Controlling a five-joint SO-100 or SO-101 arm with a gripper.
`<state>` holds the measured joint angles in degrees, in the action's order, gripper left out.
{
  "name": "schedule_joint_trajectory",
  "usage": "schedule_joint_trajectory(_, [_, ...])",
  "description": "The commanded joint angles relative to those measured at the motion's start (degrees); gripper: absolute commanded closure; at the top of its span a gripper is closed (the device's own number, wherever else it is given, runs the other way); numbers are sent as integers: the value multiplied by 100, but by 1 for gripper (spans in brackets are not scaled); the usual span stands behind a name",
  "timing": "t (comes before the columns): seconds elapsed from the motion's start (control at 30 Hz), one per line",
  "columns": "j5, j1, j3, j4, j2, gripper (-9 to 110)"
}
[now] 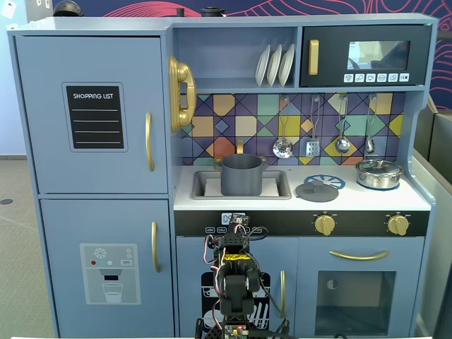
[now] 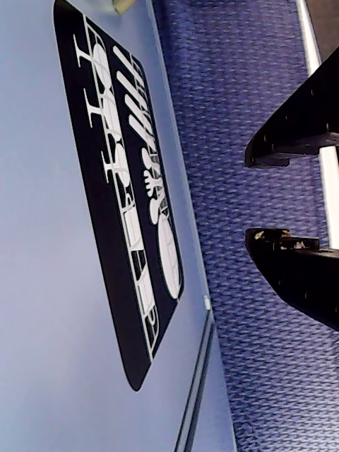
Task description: Take off the lid from the gray recipient and place it on the counter
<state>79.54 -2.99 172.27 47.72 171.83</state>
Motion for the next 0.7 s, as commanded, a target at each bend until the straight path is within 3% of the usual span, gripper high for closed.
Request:
schedule_joint_trajectory(0.0, [18,185,-35,1266,817,102])
schedule_joint_trajectory(0.13, [501,378,-26,2549,1028,102])
schedule_joint_trajectory(0.4, [1002,439,-26,3973,1028,101])
schedule_joint_trajectory(0.67, [817,554,-26,3999,1028,99])
